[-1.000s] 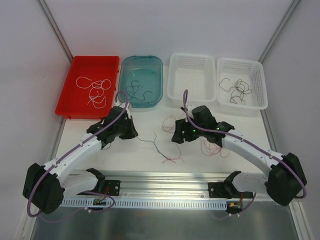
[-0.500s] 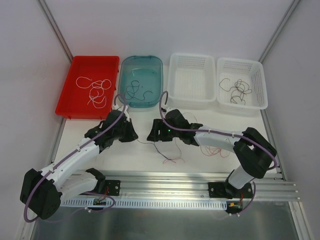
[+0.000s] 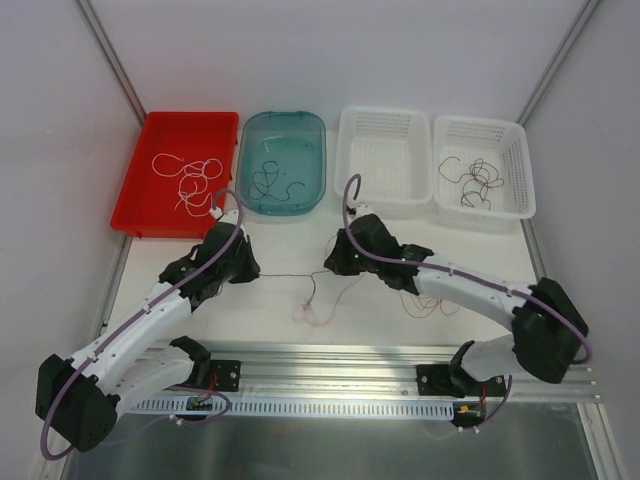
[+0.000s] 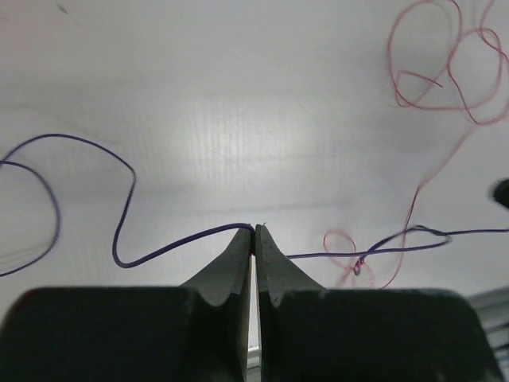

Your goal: Untangle the cables

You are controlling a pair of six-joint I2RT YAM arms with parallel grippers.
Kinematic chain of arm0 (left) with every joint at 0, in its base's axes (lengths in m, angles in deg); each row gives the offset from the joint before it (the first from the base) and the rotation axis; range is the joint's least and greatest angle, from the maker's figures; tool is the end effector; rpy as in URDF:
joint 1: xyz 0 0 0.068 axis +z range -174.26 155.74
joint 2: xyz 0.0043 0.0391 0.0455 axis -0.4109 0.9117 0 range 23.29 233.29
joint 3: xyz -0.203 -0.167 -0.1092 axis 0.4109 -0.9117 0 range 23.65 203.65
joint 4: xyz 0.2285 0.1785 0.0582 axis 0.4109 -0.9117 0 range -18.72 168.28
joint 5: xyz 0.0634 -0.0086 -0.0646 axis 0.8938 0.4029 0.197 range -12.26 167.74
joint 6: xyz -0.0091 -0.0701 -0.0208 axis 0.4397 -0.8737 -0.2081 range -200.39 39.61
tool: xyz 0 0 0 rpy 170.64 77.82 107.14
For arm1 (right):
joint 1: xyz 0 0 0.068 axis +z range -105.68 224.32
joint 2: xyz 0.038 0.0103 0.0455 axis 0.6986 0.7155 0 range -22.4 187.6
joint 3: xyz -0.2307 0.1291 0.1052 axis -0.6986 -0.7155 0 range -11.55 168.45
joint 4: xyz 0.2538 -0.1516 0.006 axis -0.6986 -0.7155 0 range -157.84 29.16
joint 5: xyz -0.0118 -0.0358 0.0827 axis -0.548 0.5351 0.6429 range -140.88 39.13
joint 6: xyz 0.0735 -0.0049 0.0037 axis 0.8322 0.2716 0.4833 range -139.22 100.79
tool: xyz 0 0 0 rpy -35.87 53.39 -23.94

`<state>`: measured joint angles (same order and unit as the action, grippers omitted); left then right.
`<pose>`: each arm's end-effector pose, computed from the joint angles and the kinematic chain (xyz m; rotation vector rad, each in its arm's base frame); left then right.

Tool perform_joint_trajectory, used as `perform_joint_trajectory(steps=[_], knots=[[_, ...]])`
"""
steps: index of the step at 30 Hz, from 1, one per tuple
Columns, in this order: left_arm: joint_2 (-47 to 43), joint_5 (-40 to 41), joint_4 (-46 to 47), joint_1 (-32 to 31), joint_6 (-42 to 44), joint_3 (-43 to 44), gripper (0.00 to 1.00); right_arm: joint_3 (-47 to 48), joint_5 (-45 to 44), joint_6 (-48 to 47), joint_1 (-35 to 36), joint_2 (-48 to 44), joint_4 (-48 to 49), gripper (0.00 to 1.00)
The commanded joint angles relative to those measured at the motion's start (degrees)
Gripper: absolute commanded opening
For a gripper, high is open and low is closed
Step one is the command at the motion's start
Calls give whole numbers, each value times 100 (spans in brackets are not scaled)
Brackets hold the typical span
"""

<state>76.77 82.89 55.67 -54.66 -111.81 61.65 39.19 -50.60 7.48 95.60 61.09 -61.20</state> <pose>0.2178 -0.1214 0.2347 -0.0701 2.2762 -0.4816 0.2319 0.2900 0.2120 -0.4835 2.2048 0.7735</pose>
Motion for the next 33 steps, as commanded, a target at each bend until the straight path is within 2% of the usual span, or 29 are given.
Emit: perform_joint_trajectory(steps=[1, 5, 7, 9, 13, 21, 23, 24, 27, 30, 33], knots=[[-223, 1127, -586, 304, 390, 453, 0, -37, -949, -629, -424, -1121, -1061, 1], [-328, 1173, -885, 1104, 760, 709, 0, -187, -1135, -938, -1137, -2648, -2053, 1], [-399, 1190, -912, 1429, 900, 822, 0, -170, -1065, -1043, -1662, -3073, -2344, 1], [-443, 1304, -921, 1536, 1014, 972, 0, -109, -968, -1263, -2016, -3625, -2740, 1], [-399, 1471, -929, 1677, 1155, 1183, 0, 94, -810, -1606, -2990, -4138, -3285, 1], [-241, 1656, -938, 2229, 1384, 1324, 0, 269, -283, -1923, -4433, -4376, -3857, 1], [-249, 1481, -929, 2327, 1376, 1324, 0, 305, -81, -1888, -4846, -4315, -3884, 1], [-267, 1350, -921, 2345, 1323, 1324, 0, 340, 442, -1835, -4934, -4279, -3866, 1], [-285, 393, -737, 2336, 1103, 1220, 0, 314, 1235, -1782, -4979, -4016, -3542, 1], [-276, -767, -386, 2327, 753, 782, 0, 42, 2273, -1633, -4866, -3691, -3147, 1], [-267, -1629, -122, 2257, 401, 185, 0, -205, 2109, -1632, -4287, -3393, -3022, 1]])
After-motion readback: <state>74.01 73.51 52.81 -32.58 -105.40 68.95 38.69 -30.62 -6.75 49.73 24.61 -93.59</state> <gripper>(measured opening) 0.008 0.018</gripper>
